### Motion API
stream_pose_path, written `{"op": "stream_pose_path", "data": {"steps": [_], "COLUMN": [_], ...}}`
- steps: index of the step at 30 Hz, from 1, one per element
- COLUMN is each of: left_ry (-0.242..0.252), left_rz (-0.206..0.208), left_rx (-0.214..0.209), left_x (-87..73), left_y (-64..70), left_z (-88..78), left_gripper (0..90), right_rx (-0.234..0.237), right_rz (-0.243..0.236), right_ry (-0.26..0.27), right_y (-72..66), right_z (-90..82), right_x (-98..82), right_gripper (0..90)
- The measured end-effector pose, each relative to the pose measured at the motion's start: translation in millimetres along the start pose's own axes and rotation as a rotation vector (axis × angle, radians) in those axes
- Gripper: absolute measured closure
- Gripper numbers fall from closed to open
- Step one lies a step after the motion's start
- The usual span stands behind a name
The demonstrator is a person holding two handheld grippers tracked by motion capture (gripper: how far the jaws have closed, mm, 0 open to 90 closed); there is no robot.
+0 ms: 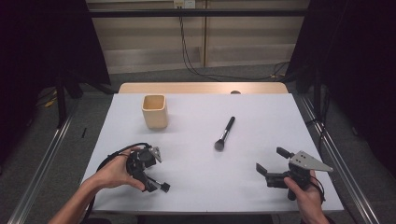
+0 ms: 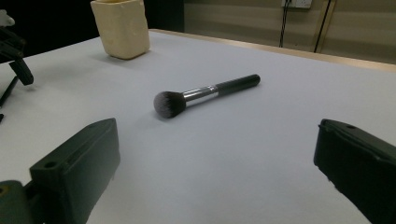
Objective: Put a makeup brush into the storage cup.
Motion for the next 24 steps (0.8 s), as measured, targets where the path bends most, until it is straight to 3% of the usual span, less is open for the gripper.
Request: {"op": "stream_pose_path", "data": {"steps": [4, 9, 13, 14, 18, 24], "left_ry": [-0.001, -0.022, -0.031, -0.057, -0.101, -0.107], "left_rz": [0.024, 0.074, 0.061, 0.071, 0.084, 0.082], "left_rx": [-0.004, 0.023, 0.059, 0.077, 0.077, 0.072], "left_x": [-0.3, -0.8, 0.7, 2.6, 6.7, 7.3], "left_y": [2.0, 3.2, 4.6, 5.4, 6.2, 6.9], "left_z": [2.7, 4.7, 5.1, 6.2, 7.1, 6.4], "left_gripper": [6.7, 6.0, 12.7, 12.8, 14.1, 18.2], "right_rx": [-0.001, -0.004, -0.003, -0.002, -0.001, -0.001], "right_rz": [0.000, -0.002, 0.000, 0.000, -0.009, -0.007], "right_ry": [0.000, -0.004, -0.002, -0.002, -0.006, -0.004], "right_y": [0.1, -0.2, -0.2, -0.3, -1.2, -0.6], "right_z": [-0.1, 0.2, 0.0, 0.1, 0.5, 0.0], "right_x": [-0.1, -0.3, -0.3, -0.2, -0.1, -0.2], "right_gripper": [0.0, 0.0, 0.0, 0.0, 0.0, 0.0]}}
Point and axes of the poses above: each handheld gripper's, and its own axes: z roughly forward along the jaws, x roughly out of its top, y roughly to its right, the point moved 4 cm from there along z, roughly forward along the jaws, and after that the axes turned 10 degrees about x, right-handed, at the moved point
